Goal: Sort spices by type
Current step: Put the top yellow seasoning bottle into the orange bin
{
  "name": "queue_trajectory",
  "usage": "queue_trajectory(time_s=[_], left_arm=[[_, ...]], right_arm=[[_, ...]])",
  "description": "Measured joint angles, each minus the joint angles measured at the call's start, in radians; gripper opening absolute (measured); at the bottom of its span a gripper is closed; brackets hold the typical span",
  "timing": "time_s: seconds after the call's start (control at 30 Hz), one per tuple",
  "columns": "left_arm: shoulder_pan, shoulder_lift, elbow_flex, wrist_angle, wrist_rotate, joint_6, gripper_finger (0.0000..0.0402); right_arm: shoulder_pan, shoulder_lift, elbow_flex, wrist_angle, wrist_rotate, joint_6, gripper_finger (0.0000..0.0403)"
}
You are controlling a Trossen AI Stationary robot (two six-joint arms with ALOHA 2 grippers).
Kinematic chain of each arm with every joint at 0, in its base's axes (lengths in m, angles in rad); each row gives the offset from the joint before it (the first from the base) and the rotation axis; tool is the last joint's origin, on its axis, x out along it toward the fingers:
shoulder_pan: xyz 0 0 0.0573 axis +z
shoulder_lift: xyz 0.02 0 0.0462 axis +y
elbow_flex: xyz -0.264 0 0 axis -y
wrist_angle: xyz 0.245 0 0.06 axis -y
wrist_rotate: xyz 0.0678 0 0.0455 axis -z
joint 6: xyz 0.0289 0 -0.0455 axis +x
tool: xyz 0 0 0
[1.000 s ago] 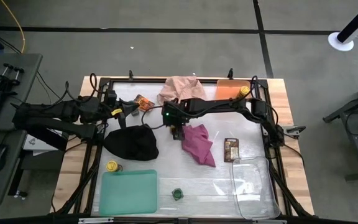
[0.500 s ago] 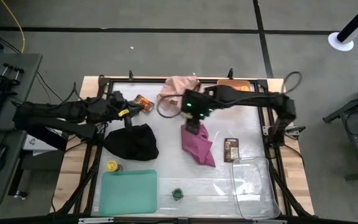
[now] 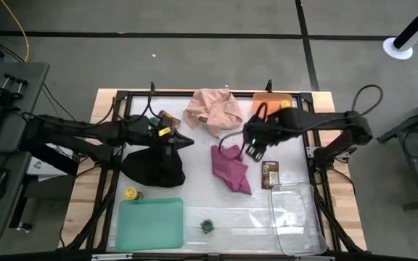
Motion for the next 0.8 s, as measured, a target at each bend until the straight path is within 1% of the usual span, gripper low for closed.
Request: queue_trajectory(time_s=[0.07, 0.13, 0.27, 0.33, 0.4, 0.5, 0.57, 0.63, 0.8], left_arm=[[-0.029, 0.012, 0.0, 0.018, 0.0, -0.034, 0.0], [-0.062, 0.017, 0.0, 0.019, -0.023, -0.079, 0.0], [-0.149, 0.033, 0.0, 0.016, -0.161, -0.1, 0.0], [-0.184, 0.044, 0.0, 0.015, -0.235, -0.101, 0.0], [-0.205, 0.052, 0.0, 0.015, -0.296, -0.1, 0.0], [-0.199, 0.066, 0.0, 0.018, -0.349, -0.053, 0.0], [-0.164, 0.07, 0.0, 0.02, -0.351, -0.004, 0.0], [-0.106, 0.07, 0.0, 0.022, -0.323, 0.028, 0.0], [0.092, 0.067, 0.0, 0.049, -0.144, 0.087, 0.0]], right_arm=[[-0.085, -0.077, -0.118, 0.042, 0.039, -0.027, 0.0206], [-0.179, -0.155, -0.227, 0.135, 0.072, -0.037, 0.0206], [-0.373, -0.3, -0.409, 0.369, 0.104, -0.069, 0.0206], [-0.464, -0.336, -0.475, 0.461, 0.111, -0.089, 0.0206], [-0.545, -0.347, -0.523, 0.508, 0.109, -0.087, 0.0206], [-0.632, -0.34, -0.575, 0.596, 0.071, -0.085, 0.0206], [-0.667, -0.32, -0.6, 0.636, 0.034, -0.072, 0.0206], [-0.685, -0.301, -0.612, 0.663, 0.02, -0.051, 0.0206], [-0.707, -0.224, -0.595, 0.685, 0.019, -0.038, 0.0206]])
